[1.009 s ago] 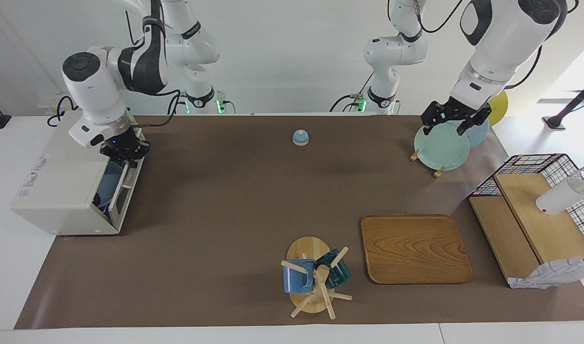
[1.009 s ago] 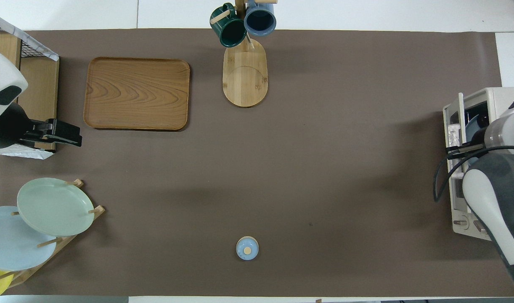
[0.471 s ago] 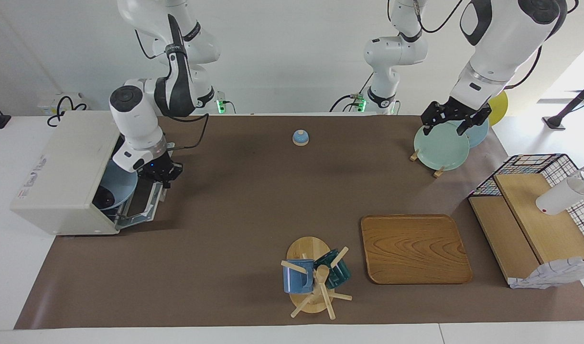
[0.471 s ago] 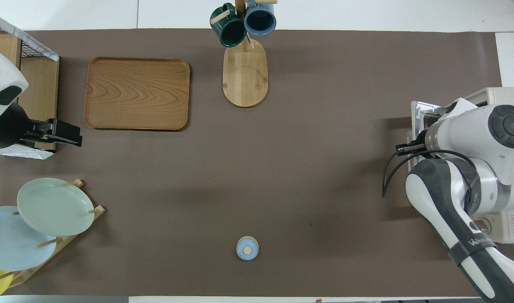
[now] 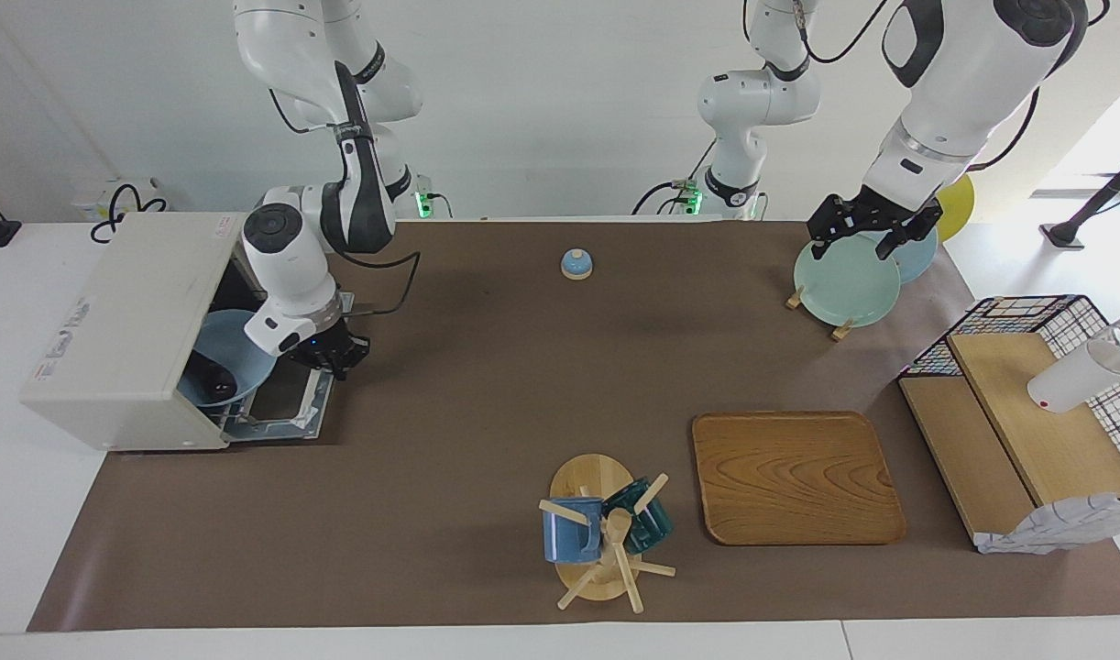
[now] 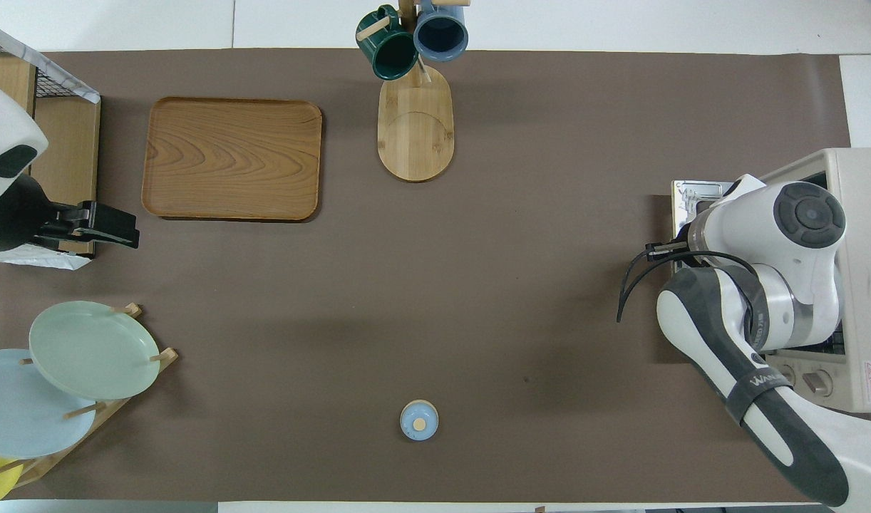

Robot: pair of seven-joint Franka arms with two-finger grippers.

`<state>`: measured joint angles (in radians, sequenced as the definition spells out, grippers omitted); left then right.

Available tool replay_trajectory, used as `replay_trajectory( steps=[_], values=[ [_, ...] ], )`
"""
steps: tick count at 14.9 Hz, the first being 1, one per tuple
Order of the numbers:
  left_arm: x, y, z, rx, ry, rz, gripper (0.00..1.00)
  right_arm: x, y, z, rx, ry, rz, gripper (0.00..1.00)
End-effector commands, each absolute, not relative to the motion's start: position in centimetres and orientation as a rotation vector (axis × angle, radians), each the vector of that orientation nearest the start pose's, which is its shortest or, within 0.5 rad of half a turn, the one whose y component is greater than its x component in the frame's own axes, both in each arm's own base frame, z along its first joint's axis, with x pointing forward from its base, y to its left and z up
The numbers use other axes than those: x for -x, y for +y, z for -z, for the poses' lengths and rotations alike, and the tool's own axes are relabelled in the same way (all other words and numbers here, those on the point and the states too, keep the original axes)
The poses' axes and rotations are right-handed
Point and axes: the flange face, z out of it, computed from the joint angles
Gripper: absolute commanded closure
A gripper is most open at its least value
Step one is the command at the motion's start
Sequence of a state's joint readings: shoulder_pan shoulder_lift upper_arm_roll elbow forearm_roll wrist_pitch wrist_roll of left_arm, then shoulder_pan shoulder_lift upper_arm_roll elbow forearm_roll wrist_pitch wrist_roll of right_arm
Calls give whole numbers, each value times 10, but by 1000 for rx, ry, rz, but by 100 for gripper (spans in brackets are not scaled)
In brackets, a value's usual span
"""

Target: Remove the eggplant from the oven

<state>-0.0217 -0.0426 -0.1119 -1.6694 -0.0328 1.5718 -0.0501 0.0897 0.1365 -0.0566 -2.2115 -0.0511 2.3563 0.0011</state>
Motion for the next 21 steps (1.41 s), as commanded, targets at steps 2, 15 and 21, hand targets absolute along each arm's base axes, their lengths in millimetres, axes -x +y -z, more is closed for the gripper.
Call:
replay_trajectory(
  steps=[2, 15, 21],
  values=[
    [-532, -74, -605, 3152, 141, -80, 0, -550, 28, -310, 3138, 6, 3, 100],
    [-531, -77, -605, 3151, 144, -90, 0, -559, -6, -399, 3282, -103, -139, 52],
    [-532, -74, -605, 3152, 134, -85, 0, -538, -29, -372, 3281, -185, -66, 68]
  ],
)
